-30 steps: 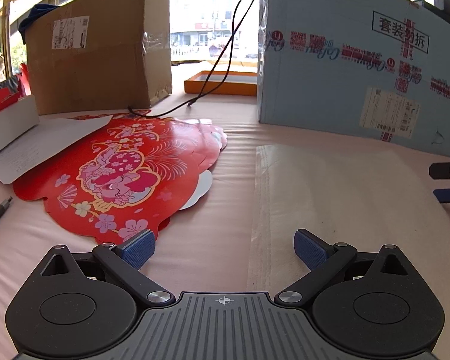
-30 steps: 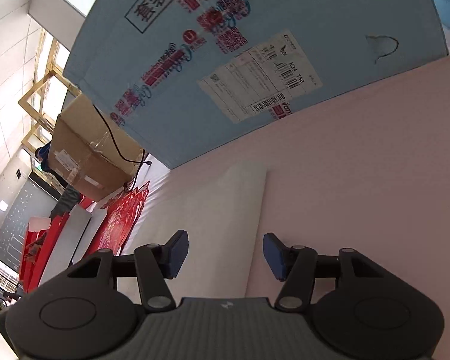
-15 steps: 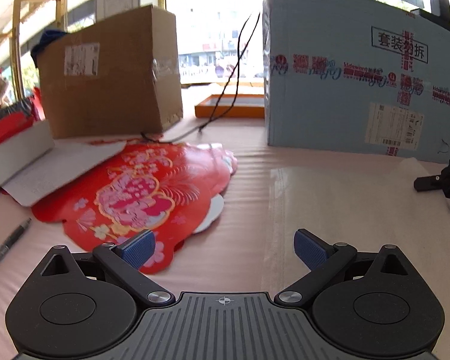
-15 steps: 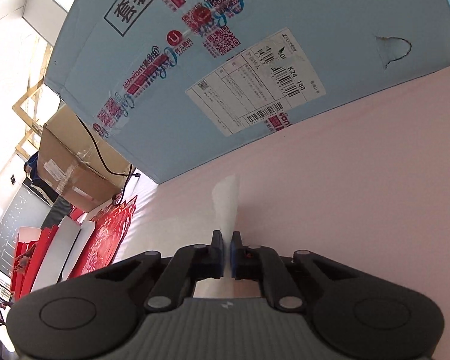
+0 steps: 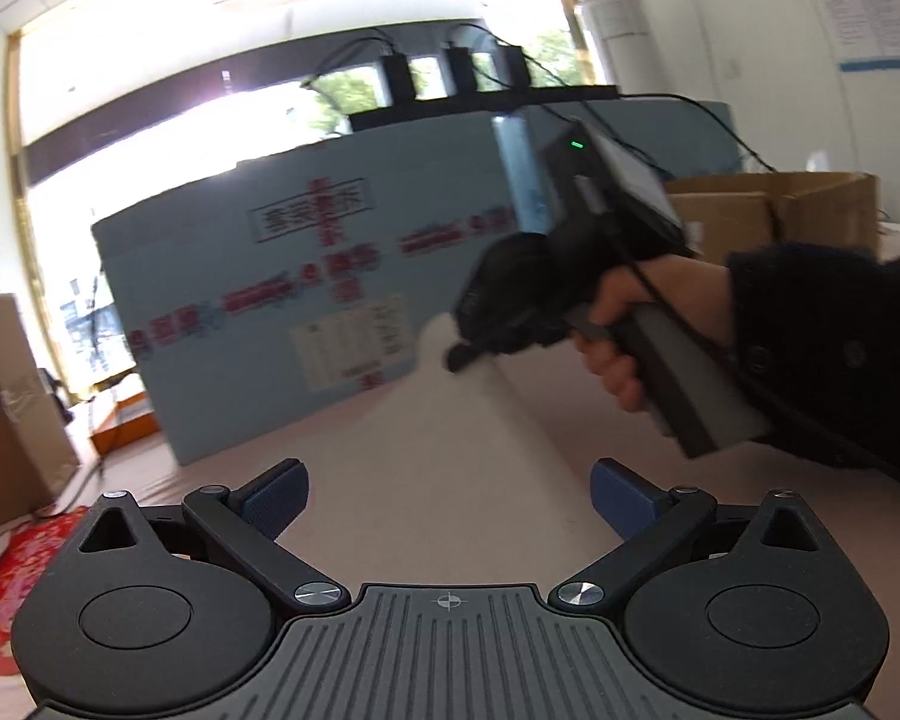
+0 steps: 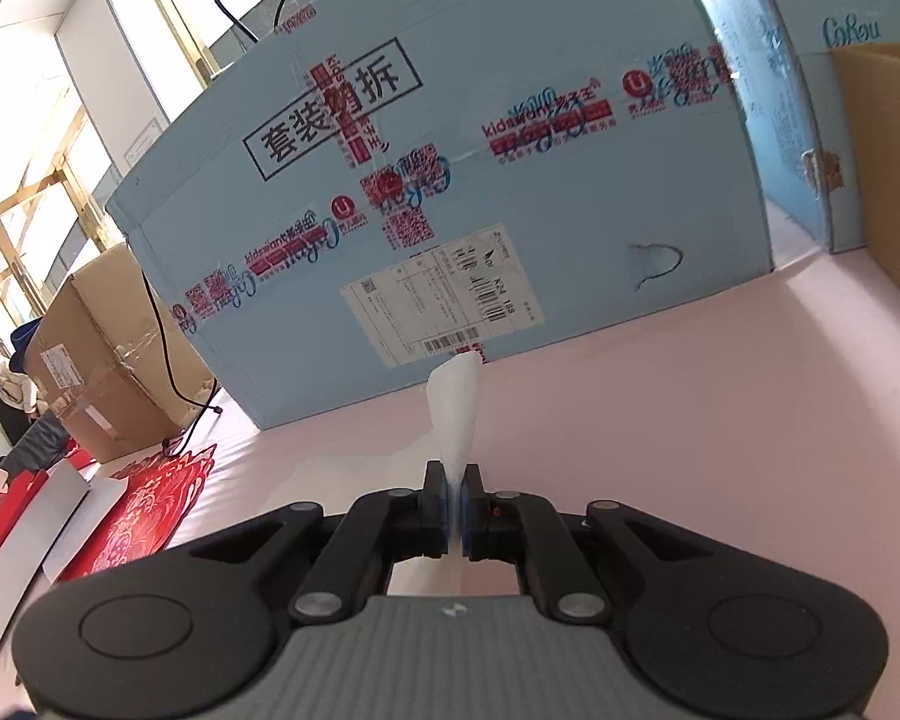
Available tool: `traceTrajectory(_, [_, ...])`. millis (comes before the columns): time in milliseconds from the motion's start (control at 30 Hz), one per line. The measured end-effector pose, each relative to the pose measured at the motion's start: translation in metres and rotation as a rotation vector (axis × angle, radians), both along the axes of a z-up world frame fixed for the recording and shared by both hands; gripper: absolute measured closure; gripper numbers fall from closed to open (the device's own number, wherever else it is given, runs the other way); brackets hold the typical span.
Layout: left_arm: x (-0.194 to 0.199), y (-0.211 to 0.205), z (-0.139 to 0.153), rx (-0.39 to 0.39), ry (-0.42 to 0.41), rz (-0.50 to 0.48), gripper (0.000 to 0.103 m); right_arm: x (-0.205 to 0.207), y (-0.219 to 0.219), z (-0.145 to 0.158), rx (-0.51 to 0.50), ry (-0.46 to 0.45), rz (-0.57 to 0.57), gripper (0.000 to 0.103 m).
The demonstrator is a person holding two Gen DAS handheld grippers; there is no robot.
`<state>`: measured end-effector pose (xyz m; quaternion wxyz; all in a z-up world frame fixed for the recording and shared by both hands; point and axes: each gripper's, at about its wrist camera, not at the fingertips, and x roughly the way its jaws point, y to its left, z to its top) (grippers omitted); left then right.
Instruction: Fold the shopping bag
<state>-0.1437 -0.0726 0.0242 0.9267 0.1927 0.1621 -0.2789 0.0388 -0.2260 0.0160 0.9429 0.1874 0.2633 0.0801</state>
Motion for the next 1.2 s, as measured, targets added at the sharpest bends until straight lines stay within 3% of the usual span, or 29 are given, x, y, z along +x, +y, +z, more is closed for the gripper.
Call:
traceTrajectory(133, [-0.002,-0.024,-0.014,0.09,0.018,-0.039,0.002,-0.024,-0.016,0.008,-0.025,-0.024,-0.066,0.099])
traceTrajectory(400, [0.014,0.007,-0.016,0.127,0.03,0.021,0.002,-0.075,-0.052,0.007,-0.046,-0.029,-0.199,0.099])
traceTrajectory(667, [0.028,0.035,-0.016,0.157,0.044,0.073,0.002,-0.121,-0.064,-0.006,-0.028,-0.009,-0.209,0.099])
traceTrajectory(767, [0.029,0.05,-0.01,0.103,0.072,0.042,0.002,-0.139,-0.066,-0.01,-0.004,0.002,-0.213,0.099])
traceTrajectory(867, [0.025,0.074,0.004,-0.057,0.112,-0.069,0.002,-0.156,-0.065,-0.013,0.028,0.027,-0.217,0.099])
traceTrajectory(933, [0.025,0.091,0.014,-0.17,0.117,-0.083,0.002,-0.167,-0.062,-0.015,0.049,0.036,-0.218,0.099])
traceTrajectory(1000, [0.028,0.094,0.014,-0.18,0.114,-0.036,0.002,-0.179,-0.059,-0.017,0.074,0.043,-0.23,0.099])
traceTrajectory(1133, [0.038,0.078,-0.002,-0.02,0.126,0.044,0.002,-0.199,-0.049,-0.02,0.092,0.028,-0.223,0.099])
traceTrajectory(1200, [0.043,0.077,-0.007,0.02,0.134,0.077,0.002,-0.208,-0.044,-0.02,0.067,0.021,-0.211,0.099])
